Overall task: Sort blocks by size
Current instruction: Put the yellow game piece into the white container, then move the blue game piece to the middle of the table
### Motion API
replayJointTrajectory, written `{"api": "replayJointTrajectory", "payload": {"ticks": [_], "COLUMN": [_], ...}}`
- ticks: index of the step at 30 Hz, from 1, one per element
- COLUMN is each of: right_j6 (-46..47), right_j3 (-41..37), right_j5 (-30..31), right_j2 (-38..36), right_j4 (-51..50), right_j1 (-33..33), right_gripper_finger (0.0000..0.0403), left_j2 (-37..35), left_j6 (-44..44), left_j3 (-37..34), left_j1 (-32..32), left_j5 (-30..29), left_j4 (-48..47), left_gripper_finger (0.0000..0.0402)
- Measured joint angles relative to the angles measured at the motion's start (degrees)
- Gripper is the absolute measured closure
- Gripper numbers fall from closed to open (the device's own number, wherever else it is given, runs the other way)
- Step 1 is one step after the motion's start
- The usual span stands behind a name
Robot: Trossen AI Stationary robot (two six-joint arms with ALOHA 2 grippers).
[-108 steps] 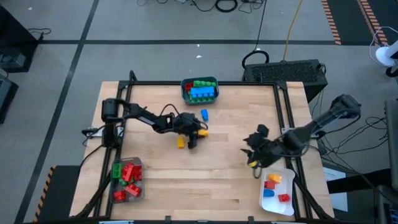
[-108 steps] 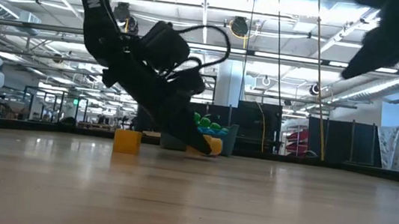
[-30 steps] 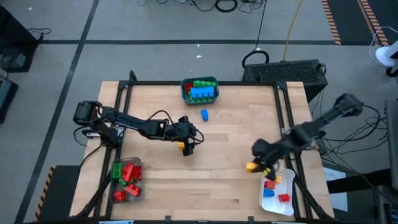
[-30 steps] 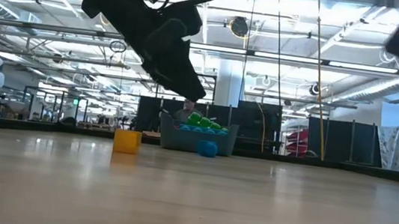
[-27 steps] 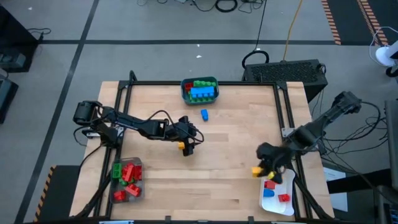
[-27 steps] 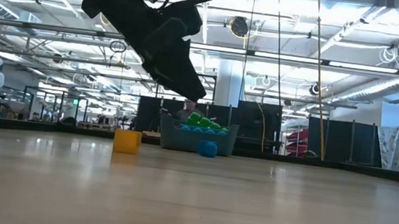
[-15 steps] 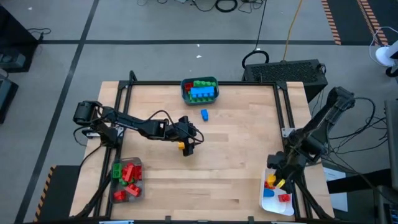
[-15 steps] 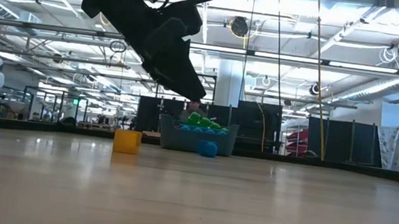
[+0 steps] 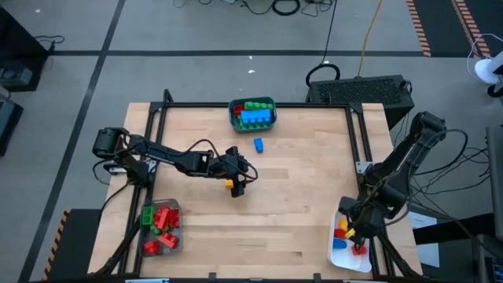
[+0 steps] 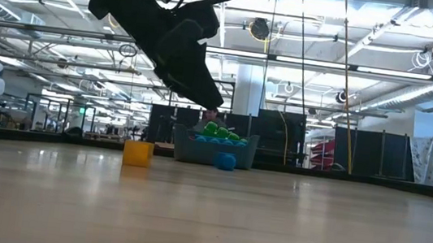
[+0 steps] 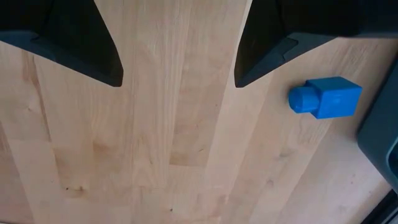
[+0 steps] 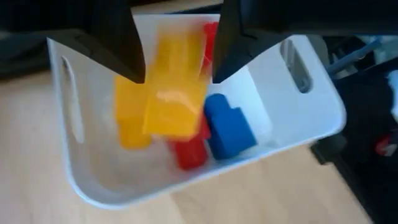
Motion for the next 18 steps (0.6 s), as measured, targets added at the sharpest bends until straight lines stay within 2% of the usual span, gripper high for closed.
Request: {"api": "replayJointTrajectory", "payload": {"ticks": [7,11,18], "right_j6": [0.42,0.09,-4.09], "right_j3": [0.0,0.0,0.0], "right_j5": [-0.88,0.18,5.63], "right_j2": [0.25,0.2,0.18], "right_j4": [-0.99,0.19,4.09], "right_j1": [-0.25,-0.91,-1.79], "right_gripper_finger": [0.0189,0.019,0.0202], "left_j2": [0.0,0.0,0.0], "left_j6": [-0.02,-0.11,-1.61], "left_j3": [0.0,0.0,0.0], "left_j1": [0.0,0.0,0.0], "left_j5": [0.0,-0.01,0.0], "left_j4": [0.04,0.17,1.53], "left_gripper_finger": [0.0091,0.0091,0.0091]}}
